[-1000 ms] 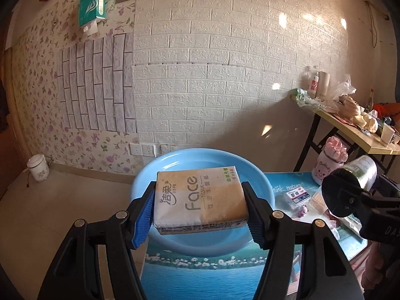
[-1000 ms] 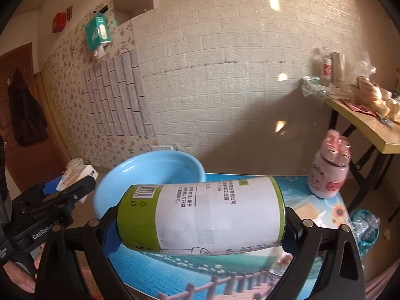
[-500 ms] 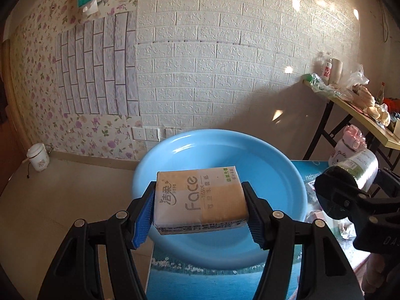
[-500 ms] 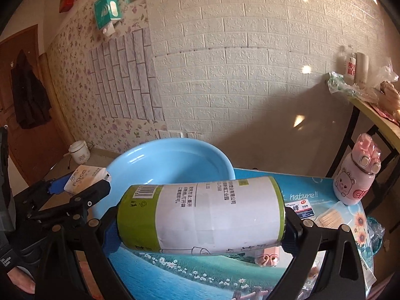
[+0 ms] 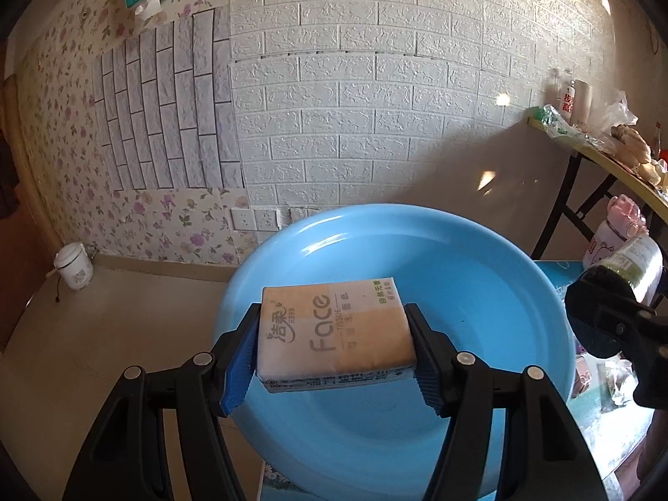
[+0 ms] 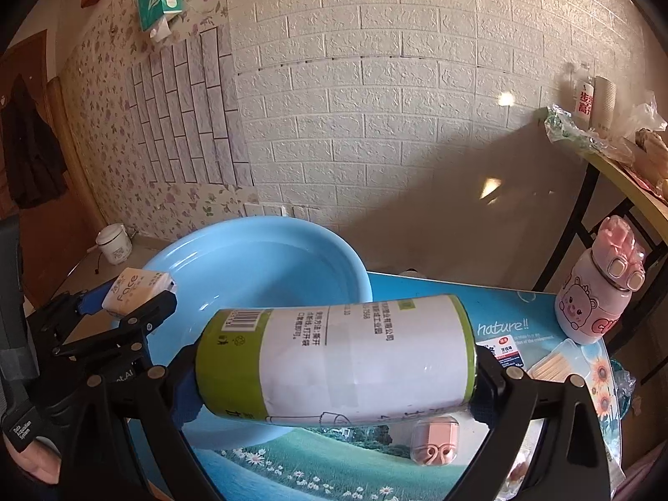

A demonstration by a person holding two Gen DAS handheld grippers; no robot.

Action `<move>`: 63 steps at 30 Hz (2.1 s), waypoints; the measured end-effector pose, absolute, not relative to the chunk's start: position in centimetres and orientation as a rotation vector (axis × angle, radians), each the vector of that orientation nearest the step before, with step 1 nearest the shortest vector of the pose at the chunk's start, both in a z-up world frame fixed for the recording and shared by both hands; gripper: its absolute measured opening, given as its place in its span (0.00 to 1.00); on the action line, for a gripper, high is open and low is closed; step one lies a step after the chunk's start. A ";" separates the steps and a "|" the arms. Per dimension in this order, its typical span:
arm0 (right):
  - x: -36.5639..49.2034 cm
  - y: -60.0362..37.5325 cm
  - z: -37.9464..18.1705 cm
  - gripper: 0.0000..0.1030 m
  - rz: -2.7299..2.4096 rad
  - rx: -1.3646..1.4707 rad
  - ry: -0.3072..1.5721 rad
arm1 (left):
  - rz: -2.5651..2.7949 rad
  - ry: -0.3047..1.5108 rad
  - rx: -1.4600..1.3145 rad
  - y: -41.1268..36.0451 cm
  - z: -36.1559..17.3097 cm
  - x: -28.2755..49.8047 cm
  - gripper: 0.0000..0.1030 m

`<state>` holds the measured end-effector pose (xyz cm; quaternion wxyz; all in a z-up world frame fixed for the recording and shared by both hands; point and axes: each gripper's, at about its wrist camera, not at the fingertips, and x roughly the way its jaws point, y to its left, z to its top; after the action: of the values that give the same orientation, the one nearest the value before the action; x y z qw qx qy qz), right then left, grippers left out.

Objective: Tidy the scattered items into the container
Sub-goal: 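Carry the tissue pack into the blue basin and open the left gripper, then lower the green canister into the basin and open the right gripper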

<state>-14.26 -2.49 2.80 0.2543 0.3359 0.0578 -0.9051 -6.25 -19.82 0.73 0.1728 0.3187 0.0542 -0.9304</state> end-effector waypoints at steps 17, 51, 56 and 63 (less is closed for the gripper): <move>-14.9 -4.6 1.6 0.95 -2.432 0.944 0.174 | -2.637 0.150 0.853 -21.4 1.4 -5.2 0.93; -16.7 -6.8 1.7 1.00 -2.382 0.868 0.122 | -2.582 0.174 0.814 -22.9 2.2 -3.1 1.00; -15.8 -5.7 2.2 1.00 -2.384 0.853 0.101 | -2.582 0.176 0.812 -22.6 2.7 -2.9 1.00; -14.9 -3.5 2.7 1.00 -2.391 0.866 0.061 | -2.602 0.163 0.805 -21.1 3.5 -2.4 1.00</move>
<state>-14.93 -3.47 2.72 0.2946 0.3252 0.0231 -0.8983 -2.45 -21.10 3.48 0.2050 0.2888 0.0586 -0.9333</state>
